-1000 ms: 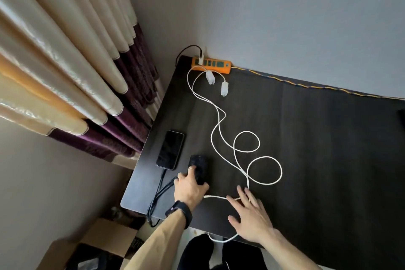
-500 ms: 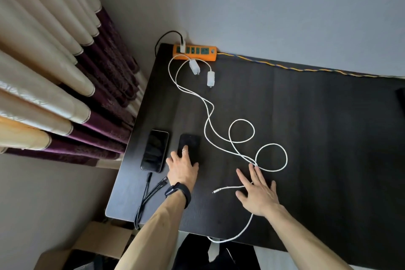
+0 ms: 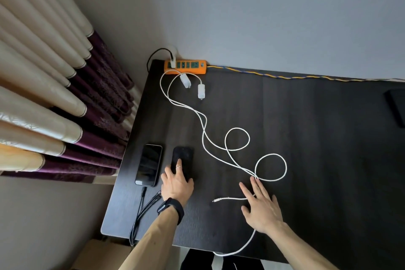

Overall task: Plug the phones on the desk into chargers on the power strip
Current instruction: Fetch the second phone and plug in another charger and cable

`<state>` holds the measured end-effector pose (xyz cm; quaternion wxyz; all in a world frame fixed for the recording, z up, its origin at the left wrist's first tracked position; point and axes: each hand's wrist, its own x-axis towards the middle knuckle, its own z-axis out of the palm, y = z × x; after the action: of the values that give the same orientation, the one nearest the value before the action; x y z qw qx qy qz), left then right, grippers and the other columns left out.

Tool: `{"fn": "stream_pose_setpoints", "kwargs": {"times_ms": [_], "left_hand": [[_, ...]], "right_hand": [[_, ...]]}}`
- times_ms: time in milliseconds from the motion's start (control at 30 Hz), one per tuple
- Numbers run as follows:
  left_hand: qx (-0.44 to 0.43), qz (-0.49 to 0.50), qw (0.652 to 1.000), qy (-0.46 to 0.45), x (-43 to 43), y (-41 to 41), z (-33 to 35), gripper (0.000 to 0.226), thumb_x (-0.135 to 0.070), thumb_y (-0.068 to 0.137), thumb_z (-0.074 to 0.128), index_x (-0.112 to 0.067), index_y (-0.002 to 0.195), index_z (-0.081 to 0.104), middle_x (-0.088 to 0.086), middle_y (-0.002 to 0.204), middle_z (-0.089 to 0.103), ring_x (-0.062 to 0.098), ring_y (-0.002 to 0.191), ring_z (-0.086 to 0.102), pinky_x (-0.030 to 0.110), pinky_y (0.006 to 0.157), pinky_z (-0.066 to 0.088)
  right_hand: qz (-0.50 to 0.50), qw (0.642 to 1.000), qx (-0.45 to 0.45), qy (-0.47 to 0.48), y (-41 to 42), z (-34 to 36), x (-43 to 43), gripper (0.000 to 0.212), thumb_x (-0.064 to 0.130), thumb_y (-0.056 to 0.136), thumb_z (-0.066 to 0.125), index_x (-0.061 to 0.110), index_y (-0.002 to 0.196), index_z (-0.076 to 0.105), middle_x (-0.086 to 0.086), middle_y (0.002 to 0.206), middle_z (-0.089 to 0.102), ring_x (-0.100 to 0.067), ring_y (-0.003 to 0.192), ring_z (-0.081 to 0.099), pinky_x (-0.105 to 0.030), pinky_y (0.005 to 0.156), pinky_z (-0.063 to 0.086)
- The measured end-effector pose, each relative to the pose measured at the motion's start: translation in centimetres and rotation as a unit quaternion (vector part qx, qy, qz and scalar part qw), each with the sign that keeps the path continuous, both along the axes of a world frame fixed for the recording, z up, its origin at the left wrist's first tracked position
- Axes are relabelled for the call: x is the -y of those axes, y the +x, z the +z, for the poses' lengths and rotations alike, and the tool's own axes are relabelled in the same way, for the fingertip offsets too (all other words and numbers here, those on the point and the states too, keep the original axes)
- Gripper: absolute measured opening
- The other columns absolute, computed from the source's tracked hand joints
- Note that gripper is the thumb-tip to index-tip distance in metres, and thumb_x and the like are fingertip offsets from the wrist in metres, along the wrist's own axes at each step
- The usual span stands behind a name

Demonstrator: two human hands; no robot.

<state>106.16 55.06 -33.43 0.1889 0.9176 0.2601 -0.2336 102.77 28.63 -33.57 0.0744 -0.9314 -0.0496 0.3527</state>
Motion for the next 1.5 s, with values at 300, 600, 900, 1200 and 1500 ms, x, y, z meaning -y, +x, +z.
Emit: {"fn": "stream_pose_setpoints", "kwargs": {"times_ms": [300,600,900,1200,1500], "left_hand": [[0.062,-0.083,0.994,-0.029,4.8,-1.4,1.7,0.053,-0.036,0.09,0.055,-0.023,0.141,0.045,0.002,0.145,0.039,0.025,0.132,0.036,0.036,0.106,0.04],[0.015,0.173,0.947,-0.271,10.4,3.4,1.0,0.081,-0.04,0.083,0.072,-0.014,0.15,0.033,0.011,0.137,0.054,0.026,0.13,0.05,0.036,0.11,0.038],[0.091,0.223,0.912,-0.331,9.5,13.7,3.4,0.031,-0.038,0.089,0.062,-0.012,0.104,0.064,0.004,0.091,0.069,0.021,0.083,0.064,0.033,0.069,0.049],[-0.024,0.027,0.976,-0.215,14.5,13.1,3.2,0.059,-0.045,0.088,0.064,-0.014,0.136,0.05,0.006,0.135,0.057,0.024,0.124,0.054,0.032,0.105,0.042],[-0.09,-0.041,0.98,-0.17,14.6,9.5,3.2,0.061,-0.043,0.09,0.06,-0.017,0.143,0.043,0.012,0.141,0.046,0.026,0.122,0.054,0.031,0.101,0.045]], "right_hand": [[-0.235,0.954,0.156,0.096,0.2,-0.1,3.7,0.043,0.031,0.089,0.071,0.016,0.127,0.057,-0.005,0.134,0.05,-0.025,0.114,0.061,-0.035,0.086,0.055],[-0.201,0.979,-0.023,-0.001,3.8,0.6,3.7,0.033,0.051,0.094,0.056,0.02,0.104,0.06,0.0,0.108,0.068,-0.025,0.103,0.067,-0.034,0.075,0.049],[-0.354,0.918,0.125,0.127,13.2,3.0,13.0,0.022,0.042,0.096,0.046,0.024,0.086,0.051,-0.003,0.075,0.069,-0.027,0.068,0.071,-0.046,0.067,0.061],[-0.388,0.839,0.354,0.145,20.3,11.1,18.4,0.013,0.018,0.103,0.048,0.006,0.104,0.053,-0.004,0.102,0.048,-0.025,0.081,0.053,-0.035,0.074,0.04],[-0.15,0.981,0.119,0.044,13.4,5.2,14.6,0.031,0.035,0.099,0.052,0.018,0.125,0.053,-0.003,0.123,0.056,-0.029,0.106,0.066,-0.037,0.076,0.049]]}}
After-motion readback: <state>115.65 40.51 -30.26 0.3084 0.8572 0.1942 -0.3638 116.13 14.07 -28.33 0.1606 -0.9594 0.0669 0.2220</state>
